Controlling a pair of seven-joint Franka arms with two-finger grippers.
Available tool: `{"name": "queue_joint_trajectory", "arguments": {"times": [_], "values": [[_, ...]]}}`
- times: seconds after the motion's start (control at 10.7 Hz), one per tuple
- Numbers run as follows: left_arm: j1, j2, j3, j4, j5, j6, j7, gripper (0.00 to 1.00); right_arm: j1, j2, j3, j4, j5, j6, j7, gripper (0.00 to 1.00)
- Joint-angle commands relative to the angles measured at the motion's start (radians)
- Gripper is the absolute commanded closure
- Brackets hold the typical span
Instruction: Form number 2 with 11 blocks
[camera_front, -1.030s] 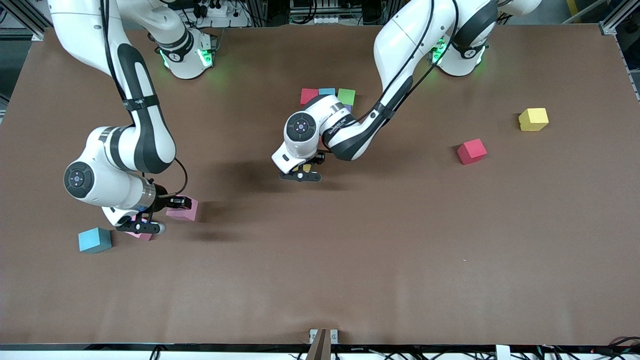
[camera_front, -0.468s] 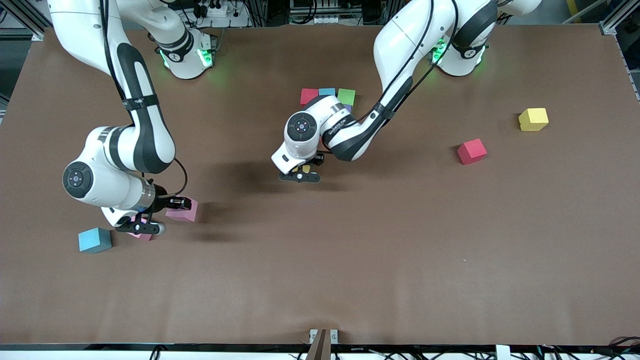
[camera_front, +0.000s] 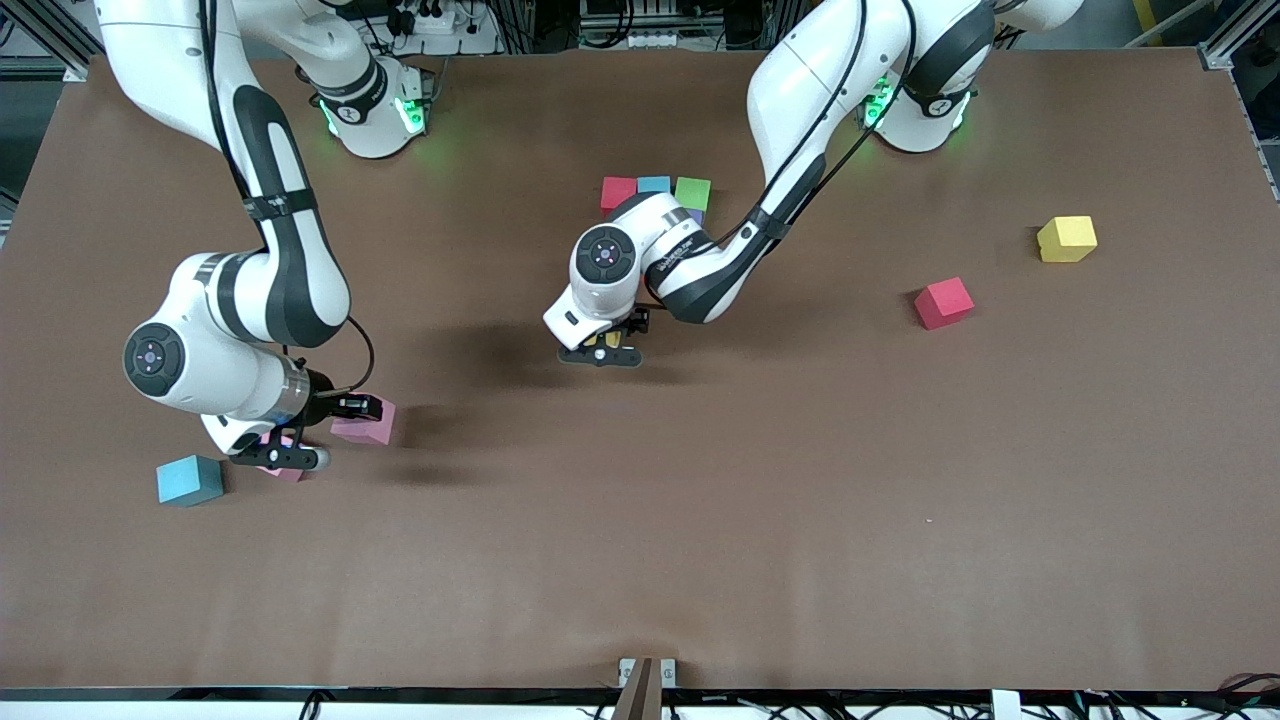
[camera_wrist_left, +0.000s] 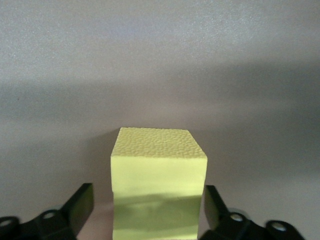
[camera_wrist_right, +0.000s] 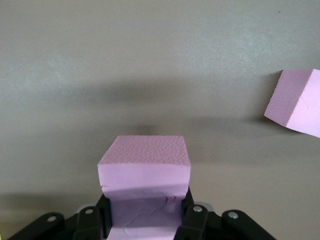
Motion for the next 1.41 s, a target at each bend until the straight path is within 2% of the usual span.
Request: {"name": "queue_joint_trajectory", "arguments": {"times": [0.0,0.37,0.56,0.66,0.84,1.03,1.31], "values": [[-0.015,-0.01,0.019,0.001,-0.02,0.014,0.001,0.0,-0.01,-0.002,0.005,0.013,0.012,-0.016,0.001,0.74],[-0.003,-0.131,0.019,-0.002,-0.025,-0.018,-0.092,0.0,-0.01,-0.002,0.005,0.014,0.012,-0.016,0.001,0.74],[0.004,-0.212,0.074,-0.01,-0.014,-0.081,-0.166,0.0,-0.007,-0.002,0.003,0.016,0.012,-0.015,0.001,0.74],[0.019,-0.253,0.107,-0.036,0.001,-0.136,-0.164,0.0,-0.004,-0.001,0.005,0.022,0.013,-0.015,0.001,0.74],[0.084,-0.303,0.128,-0.045,0.03,-0.287,-0.146,0.0,0.025,-0.001,0.008,0.022,0.012,-0.006,-0.008,0.73],[0.169,-0.378,0.129,-0.128,0.092,-0.351,-0.042,0.0,0.094,-0.002,0.011,0.022,0.012,-0.003,-0.009,0.73],[0.302,-0.551,0.131,-0.351,0.095,-0.329,0.067,0.0,0.201,-0.004,0.014,0.022,0.01,0.01,-0.049,0.73]]}}
